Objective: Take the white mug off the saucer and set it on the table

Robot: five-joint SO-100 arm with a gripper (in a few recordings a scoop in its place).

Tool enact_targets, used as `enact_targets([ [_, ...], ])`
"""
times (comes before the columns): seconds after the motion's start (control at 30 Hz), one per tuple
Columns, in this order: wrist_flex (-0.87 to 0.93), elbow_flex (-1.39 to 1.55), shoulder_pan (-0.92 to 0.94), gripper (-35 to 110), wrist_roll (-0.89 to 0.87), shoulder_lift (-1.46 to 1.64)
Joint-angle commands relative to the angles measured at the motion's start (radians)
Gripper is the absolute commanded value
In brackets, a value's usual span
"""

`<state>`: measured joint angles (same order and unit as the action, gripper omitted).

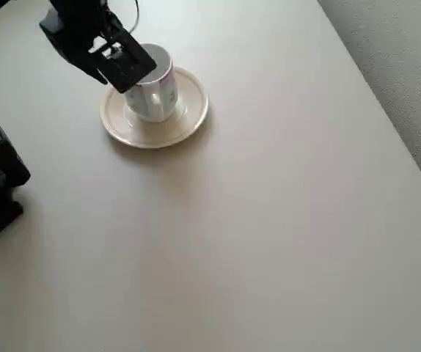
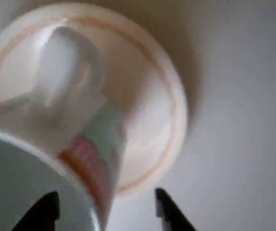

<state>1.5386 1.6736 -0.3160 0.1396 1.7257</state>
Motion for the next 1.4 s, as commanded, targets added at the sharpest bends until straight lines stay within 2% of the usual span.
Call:
enact_targets([
  [0.0, -0.130, 0.086, 0.012, 23, 0.011, -0.032],
  [0.3, -0.241, 0.150, 0.029, 20, 0.028, -0.084],
  [0.4, -0.262, 0.150, 0.038, 15, 0.029, -0.092],
  [0.6, -0.299, 0.150, 0.055, -2, 0.025, -0.106],
  [0.87, -0.308, 0.141, 0.078, -2, 0.002, -0.075],
  [1.13, -0.295, 0.140, 0.107, -2, -0.080, 0.081],
  [1.37, -0.146, 0.034, 0.117, -2, -0.092, 0.242],
])
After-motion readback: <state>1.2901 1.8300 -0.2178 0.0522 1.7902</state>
